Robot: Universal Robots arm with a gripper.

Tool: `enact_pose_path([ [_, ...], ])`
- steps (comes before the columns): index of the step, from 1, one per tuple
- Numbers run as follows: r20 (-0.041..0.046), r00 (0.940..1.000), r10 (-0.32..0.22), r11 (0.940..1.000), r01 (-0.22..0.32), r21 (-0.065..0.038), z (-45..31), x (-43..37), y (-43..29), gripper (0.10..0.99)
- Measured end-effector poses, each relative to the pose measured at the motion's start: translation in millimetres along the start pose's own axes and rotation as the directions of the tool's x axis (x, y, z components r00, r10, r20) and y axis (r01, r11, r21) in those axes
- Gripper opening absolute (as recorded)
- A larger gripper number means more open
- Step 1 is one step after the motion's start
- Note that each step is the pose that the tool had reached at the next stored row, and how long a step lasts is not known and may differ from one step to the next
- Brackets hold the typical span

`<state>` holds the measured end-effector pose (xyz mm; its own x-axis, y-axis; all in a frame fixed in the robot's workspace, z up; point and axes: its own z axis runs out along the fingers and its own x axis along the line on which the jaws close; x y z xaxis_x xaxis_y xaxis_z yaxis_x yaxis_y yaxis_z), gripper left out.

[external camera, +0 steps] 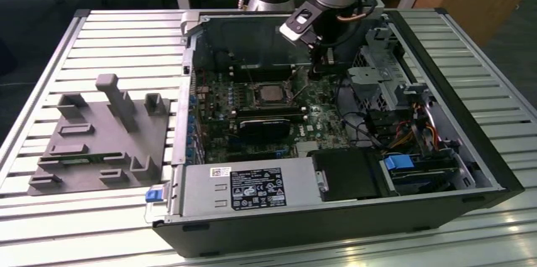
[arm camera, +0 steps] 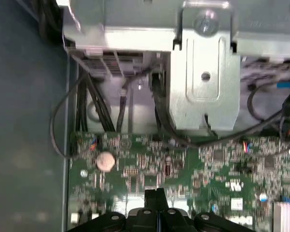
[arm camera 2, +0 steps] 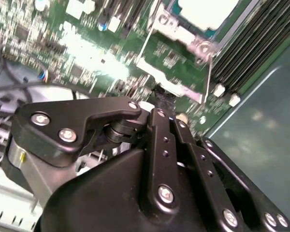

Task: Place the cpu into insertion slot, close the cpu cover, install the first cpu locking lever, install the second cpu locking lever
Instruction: 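Close the cpu cover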

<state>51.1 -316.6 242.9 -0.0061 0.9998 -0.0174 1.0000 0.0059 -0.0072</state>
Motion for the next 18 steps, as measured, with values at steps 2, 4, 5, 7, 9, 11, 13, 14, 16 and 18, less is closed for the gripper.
enact_pose_path([
  [2,0.0003,1.0000,0.000,0.9999,0.000,0.012,-0.1,0.0,0.0,0.102],
  [4,0.0002,1.0000,0.000,0.9999,0.000,0.012,0.0,0.0,0.0,0.102],
  [5,0.0002,1.0000,0.000,0.9999,0.000,0.012,0.0,0.0,0.0,0.102],
  [7,0.0000,1.0000,0.000,0.9999,0.000,0.012,0.1,0.0,-0.4,0.102],
  [9,0.0000,1.0000,0.000,0.9999,0.000,0.011,0.1,0.1,-2.8,0.102],
  [11,0.0000,1.0000,0.000,1.0000,0.000,0.009,0.1,0.1,-7.2,0.102],
  [13,0.0000,1.0000,0.000,1.0000,0.000,0.005,0.1,0.1,-12.9,0.102],
  [14,0.0001,1.0000,0.000,1.0000,0.000,0.003,0.2,0.1,-16.1,0.102],
  [16,0.0002,1.0000,0.000,1.0000,0.000,-0.001,0.2,0.1,-22.9,0.102],
  [18,0.0003,1.0000,0.000,1.0000,0.000,-0.006,0.2,0.1,-29.3,0.102],
])
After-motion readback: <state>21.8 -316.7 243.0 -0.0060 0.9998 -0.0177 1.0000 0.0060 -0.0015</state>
